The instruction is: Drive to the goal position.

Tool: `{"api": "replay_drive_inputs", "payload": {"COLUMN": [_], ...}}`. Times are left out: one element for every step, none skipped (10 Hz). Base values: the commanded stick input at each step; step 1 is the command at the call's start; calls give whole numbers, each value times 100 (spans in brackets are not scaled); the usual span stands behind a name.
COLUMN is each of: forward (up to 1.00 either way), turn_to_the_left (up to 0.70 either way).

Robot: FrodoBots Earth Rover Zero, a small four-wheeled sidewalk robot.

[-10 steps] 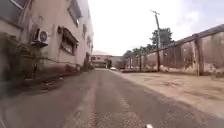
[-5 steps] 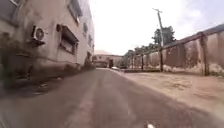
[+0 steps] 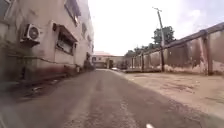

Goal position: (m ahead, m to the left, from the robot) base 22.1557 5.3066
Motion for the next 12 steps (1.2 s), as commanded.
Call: {"api": "replay_drive_inputs", "payload": {"forward": [70,70,70,70,70,70,70,70,70,70,70,70], "turn_to_the_left": [0,0,0,0,0,0,0,0,0,0,0,0]}}
